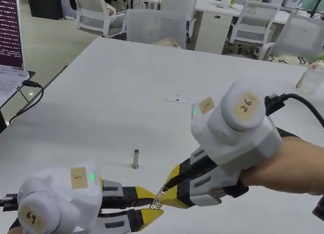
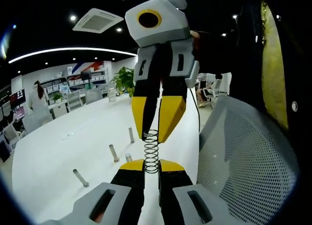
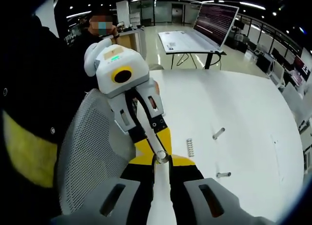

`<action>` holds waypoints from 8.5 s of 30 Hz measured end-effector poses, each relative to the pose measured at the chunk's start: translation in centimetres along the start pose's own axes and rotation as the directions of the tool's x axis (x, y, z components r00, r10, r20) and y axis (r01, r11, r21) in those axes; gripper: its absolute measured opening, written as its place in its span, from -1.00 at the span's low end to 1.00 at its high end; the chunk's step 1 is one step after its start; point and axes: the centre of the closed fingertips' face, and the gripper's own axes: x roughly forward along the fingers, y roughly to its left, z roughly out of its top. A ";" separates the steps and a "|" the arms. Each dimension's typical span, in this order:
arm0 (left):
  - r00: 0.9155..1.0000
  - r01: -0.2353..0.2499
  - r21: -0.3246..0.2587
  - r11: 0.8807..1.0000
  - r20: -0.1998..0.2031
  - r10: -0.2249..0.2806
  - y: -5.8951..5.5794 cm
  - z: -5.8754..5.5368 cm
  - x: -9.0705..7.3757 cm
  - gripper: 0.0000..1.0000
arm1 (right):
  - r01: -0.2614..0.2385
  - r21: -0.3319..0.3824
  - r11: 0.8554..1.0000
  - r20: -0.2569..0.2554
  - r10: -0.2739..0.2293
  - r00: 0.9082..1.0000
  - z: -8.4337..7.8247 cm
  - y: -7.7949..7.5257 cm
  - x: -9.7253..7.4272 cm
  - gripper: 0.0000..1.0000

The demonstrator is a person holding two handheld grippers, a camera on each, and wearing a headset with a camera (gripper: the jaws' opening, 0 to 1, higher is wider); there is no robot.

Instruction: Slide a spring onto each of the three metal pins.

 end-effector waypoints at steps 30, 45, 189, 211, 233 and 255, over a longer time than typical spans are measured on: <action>0.999 0.031 -0.034 0.999 -0.010 -0.031 -0.6 -0.3 0.4 -0.95 | -0.032 -0.034 0.999 -0.105 0.029 0.994 -1.3 0.5 1.2 -0.84; 0.998 0.012 -0.122 0.992 0.061 -0.004 0.4 0.2 0.0 -0.58 | -0.014 -0.031 0.999 -0.153 0.009 0.988 -2.3 -0.4 0.7 -0.84; 0.982 -0.186 -0.275 0.943 -0.028 0.186 4.4 -4.3 -1.9 0.62 | 0.236 0.280 0.931 -0.381 -0.118 0.917 -18.7 -17.4 0.7 -0.79; 0.991 -0.137 -0.251 0.958 -0.032 0.133 4.1 -3.5 -0.1 0.43 | 0.321 0.224 0.920 -0.260 -0.261 0.930 -14.8 -16.9 -2.6 -0.46; 0.990 -0.100 -0.224 0.969 -0.117 0.076 7.0 -7.8 2.0 0.16 | 0.406 0.207 0.890 -0.114 -0.391 0.913 -10.4 -14.8 -6.8 -0.45; 0.985 -0.011 -0.179 0.984 -0.169 -0.019 7.4 -11.2 3.6 -0.40 | 0.436 0.176 0.883 -0.071 -0.430 0.900 -8.1 -13.9 -7.7 -0.46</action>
